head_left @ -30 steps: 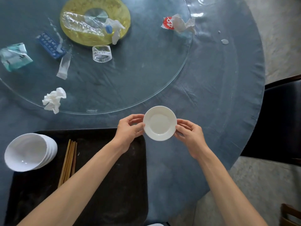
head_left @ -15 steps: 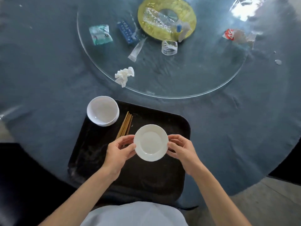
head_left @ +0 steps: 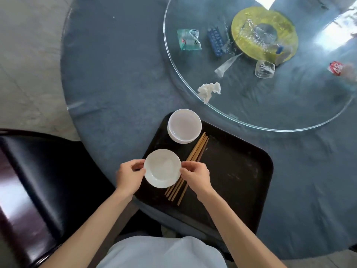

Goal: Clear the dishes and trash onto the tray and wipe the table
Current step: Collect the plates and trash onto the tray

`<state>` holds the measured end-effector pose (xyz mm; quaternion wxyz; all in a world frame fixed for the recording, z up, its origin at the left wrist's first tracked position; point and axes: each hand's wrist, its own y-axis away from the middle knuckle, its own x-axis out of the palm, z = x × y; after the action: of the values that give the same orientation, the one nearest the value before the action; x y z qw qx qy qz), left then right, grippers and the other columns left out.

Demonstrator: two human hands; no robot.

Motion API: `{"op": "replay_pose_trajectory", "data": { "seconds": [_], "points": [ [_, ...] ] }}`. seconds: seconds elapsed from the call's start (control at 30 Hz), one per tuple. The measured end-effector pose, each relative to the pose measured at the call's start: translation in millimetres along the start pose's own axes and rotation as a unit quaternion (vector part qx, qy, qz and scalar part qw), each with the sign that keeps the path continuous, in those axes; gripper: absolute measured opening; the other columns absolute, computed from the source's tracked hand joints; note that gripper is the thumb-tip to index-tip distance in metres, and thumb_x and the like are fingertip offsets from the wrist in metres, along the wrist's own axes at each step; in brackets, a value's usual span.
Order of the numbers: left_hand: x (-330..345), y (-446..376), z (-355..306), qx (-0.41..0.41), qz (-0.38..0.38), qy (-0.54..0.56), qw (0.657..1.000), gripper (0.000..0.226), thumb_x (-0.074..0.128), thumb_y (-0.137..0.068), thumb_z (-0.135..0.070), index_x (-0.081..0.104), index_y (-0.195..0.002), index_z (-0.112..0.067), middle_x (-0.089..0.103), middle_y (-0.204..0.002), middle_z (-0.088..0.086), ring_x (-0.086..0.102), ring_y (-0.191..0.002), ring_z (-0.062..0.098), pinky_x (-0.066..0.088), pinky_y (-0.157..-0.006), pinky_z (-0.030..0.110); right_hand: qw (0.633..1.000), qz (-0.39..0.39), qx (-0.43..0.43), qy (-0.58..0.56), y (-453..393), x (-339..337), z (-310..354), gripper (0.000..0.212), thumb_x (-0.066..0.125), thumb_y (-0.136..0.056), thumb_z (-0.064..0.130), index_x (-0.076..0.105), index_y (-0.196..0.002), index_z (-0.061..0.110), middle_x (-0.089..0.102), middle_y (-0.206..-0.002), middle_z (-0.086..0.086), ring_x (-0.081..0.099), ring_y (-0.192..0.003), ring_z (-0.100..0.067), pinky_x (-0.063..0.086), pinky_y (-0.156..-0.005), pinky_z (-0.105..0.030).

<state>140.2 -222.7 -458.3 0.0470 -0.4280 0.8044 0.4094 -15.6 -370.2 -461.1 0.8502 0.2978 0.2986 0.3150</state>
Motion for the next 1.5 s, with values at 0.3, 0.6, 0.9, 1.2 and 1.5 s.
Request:
{"op": "replay_pose_trajectory", "data": {
  "seconds": [0.3,0.6,0.9,1.2,1.5],
  "points": [
    [-4,-2,8,0.031,-0.028,-0.138,0.99,0.021,0.079,-0.08,-0.017,0.081,-0.099,-0.025,0.078,-0.087,-0.009,0.07,-0.083,0.008,0.047,-0.075,0.02,0.988,-0.054,-0.032,0.139,-5,12,3,0.023,0.069,-0.097,0.013,0.078,-0.118,0.015,0.076,-0.111,-0.001,0.069,-0.096,-0.013,0.06,-0.087,-0.031],
    [-7,4,-1,0.046,0.001,-0.207,0.977,0.021,0.073,-0.085,-0.03,0.079,-0.104,-0.023,0.078,-0.093,-0.006,0.071,-0.099,0.02,0.056,-0.087,0.035,0.981,-0.07,-0.055,0.171,-1,15,5,0.023,0.071,-0.096,0.013,0.078,-0.118,0.013,0.077,-0.11,-0.003,0.065,-0.087,-0.008,0.052,-0.078,-0.02],
    [-12,-9,-66,0.131,-0.051,-0.306,0.942,0.028,0.055,-0.089,-0.049,0.074,-0.09,-0.029,0.075,-0.092,-0.002,0.067,-0.089,0.033,0.047,-0.072,0.033,0.987,-0.088,-0.082,0.109,4,-25,12,0.023,0.063,-0.101,0.02,0.076,-0.119,0.016,0.075,-0.11,0.001,0.068,-0.095,-0.005,0.049,-0.077,-0.011],
    [32,-78,-192,0.361,0.013,-0.242,0.901,0.05,0.063,-0.092,-0.028,0.057,-0.141,-0.019,0.057,-0.143,0.009,0.047,-0.133,0.032,0.039,-0.109,0.041,0.959,-0.235,-0.117,0.104,-36,-123,55,0.041,0.061,-0.101,0.031,0.06,-0.14,0.016,0.068,-0.13,-0.005,0.066,-0.117,-0.02,0.053,-0.101,-0.037],
    [95,-156,-264,0.384,0.07,-0.374,0.841,0.076,0.059,-0.091,-0.04,0.023,-0.157,-0.036,0.013,-0.168,-0.005,0.005,-0.155,0.023,0.028,-0.118,0.046,0.941,-0.193,-0.185,0.207,-134,-130,116,0.065,0.067,-0.096,0.042,0.041,-0.153,0.031,0.038,-0.16,-0.004,0.039,-0.143,-0.029,0.042,-0.111,-0.044]
  ]
}}
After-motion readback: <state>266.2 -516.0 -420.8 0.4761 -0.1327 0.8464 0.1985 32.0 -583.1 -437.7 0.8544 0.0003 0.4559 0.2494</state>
